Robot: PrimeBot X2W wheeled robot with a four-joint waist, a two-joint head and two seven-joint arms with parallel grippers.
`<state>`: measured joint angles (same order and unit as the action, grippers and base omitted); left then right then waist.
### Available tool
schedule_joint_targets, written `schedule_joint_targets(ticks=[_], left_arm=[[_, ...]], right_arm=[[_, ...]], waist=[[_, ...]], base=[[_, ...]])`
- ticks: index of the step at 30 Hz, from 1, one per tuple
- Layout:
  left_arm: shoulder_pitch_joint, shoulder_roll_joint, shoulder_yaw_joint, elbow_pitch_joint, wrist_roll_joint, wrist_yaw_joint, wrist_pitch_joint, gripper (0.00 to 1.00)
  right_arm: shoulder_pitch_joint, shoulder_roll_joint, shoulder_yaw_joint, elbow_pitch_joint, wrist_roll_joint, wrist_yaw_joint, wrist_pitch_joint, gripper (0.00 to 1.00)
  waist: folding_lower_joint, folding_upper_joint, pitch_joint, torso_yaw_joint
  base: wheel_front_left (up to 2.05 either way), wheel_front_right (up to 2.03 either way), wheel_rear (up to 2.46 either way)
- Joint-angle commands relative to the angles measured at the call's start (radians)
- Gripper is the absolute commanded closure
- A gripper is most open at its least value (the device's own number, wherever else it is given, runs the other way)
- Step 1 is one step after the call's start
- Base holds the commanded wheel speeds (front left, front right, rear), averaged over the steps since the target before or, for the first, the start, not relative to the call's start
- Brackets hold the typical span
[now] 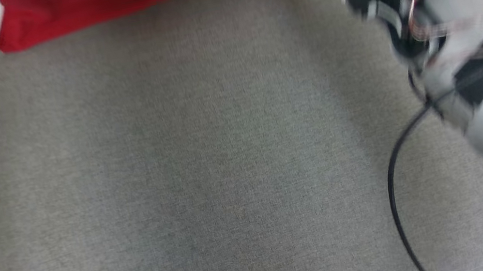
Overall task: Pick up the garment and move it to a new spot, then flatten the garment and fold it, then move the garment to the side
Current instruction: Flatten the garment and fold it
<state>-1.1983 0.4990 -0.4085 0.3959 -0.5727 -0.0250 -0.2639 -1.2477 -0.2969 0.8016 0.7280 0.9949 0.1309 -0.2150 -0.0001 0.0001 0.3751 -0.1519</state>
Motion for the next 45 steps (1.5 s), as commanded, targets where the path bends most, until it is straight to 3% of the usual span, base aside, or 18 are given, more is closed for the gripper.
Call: schedule_joint_targets(ticks=[1,7,11,18,22,28,38,45], left_arm=[[0.067,0.008,0.023,-0.045,-0.011,0.018,-0.003,1.00],[0.442,0.020,0.092,-0.285,-0.029,0.113,-0.003,1.00],[0.672,-0.020,0.138,-0.402,-0.028,0.164,-0.003,1.00],[0.969,-0.119,0.164,-0.499,0.047,0.204,-0.003,1.00],[1.098,-0.181,0.197,-0.505,0.073,0.204,-0.003,1.00],[1.248,-0.266,0.232,-0.494,0.114,0.169,-0.003,1.00],[1.377,-0.323,0.251,-0.517,0.152,0.152,-0.003,1.00],[1.394,-0.338,0.246,-0.492,0.158,0.137,-0.003,1.00]], right_arm=[[0.052,-0.015,0.020,-0.018,0.007,0.000,-0.006,1.00],[0.258,-0.069,0.069,-0.108,0.032,0.000,-0.033,1.00],[0.388,-0.101,0.071,-0.156,0.036,0.000,-0.042,1.00],[0.597,-0.127,0.052,-0.217,0.081,0.000,-0.032,1.00],[0.691,-0.143,0.018,-0.223,0.086,0.000,-0.032,1.00],[0.837,-0.172,-0.048,-0.255,0.086,0.000,-0.022,1.00],[1.009,-0.208,-0.160,-0.352,0.041,0.000,0.070,1.00],[1.097,-0.166,-0.260,-0.408,-0.039,0.000,0.150,1.00]], waist=[[0.0001,-0.0001,-0.057,0.001],[0.0001,-0.0001,-0.116,0.000],[0.0001,-0.0001,-0.146,0.003],[0.0001,-0.0001,-0.190,0.014],[0.0001,-0.0001,-0.214,0.025],[0.0001,-0.0001,-0.254,0.054],[0.0001,-0.0001,-0.276,0.079],[0.0001,-0.0001,-0.282,0.089]], base=[[0.00,0.00,0.00],[0.00,0.00,0.00],[0.00,0.00,0.00],[0.00,0.00,0.00],[0.00,0.00,0.00],[0.00,0.00,0.00],[0.00,0.00,0.00],[0.00,0.00,0.00]])
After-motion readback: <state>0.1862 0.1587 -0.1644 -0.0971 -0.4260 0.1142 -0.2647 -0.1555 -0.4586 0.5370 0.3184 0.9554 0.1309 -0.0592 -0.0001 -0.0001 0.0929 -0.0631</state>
